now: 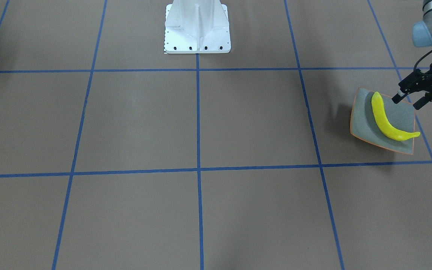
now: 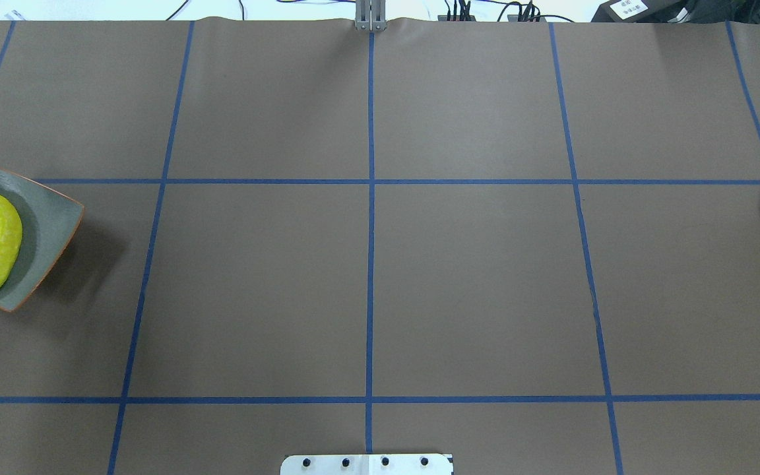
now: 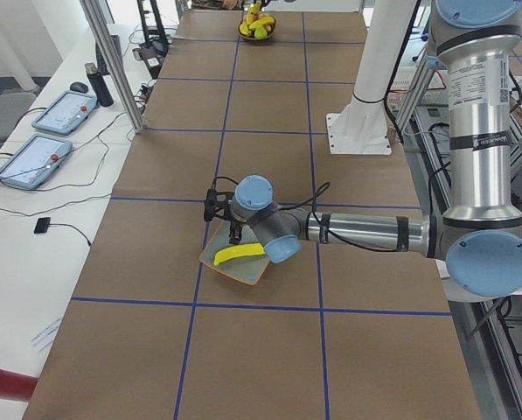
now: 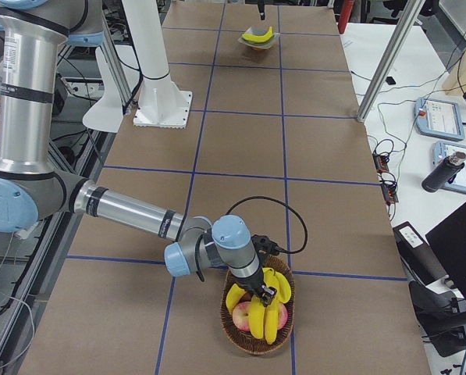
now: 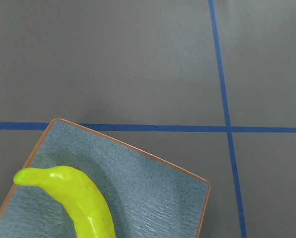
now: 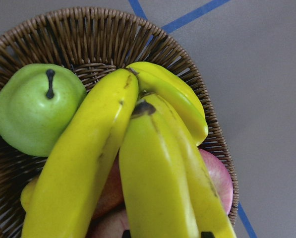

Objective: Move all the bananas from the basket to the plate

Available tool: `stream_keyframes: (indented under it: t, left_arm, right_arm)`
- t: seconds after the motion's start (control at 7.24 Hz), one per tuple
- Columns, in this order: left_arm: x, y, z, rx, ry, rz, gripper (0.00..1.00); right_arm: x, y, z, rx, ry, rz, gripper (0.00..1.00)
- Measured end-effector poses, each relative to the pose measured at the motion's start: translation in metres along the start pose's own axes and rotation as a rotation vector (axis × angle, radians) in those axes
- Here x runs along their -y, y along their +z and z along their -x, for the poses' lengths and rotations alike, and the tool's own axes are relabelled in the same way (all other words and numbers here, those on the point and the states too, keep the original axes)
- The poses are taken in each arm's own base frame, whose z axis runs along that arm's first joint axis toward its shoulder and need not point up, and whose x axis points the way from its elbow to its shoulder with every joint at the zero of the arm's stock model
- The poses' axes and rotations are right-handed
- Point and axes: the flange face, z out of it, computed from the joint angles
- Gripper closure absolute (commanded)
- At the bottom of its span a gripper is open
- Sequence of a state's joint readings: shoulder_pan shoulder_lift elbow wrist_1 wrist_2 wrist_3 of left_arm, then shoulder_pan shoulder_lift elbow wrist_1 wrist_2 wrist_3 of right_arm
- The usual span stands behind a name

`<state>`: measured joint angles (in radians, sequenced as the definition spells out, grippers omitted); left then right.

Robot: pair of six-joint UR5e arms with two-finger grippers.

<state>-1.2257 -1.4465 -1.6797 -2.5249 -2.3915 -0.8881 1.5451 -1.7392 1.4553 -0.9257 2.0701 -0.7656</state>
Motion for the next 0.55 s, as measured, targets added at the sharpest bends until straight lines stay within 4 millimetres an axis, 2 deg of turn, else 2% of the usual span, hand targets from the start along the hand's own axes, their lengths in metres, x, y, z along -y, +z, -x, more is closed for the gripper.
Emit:
stream_keyframes:
  t: [0.55]
  left_arm:
    - [-0.001,0.0,-0.002,-0.01,0.001,0.011,0.0]
  right_arm:
    - [-0.007,-0.027,-0.013,-0.001,0.064,0.014,1.0]
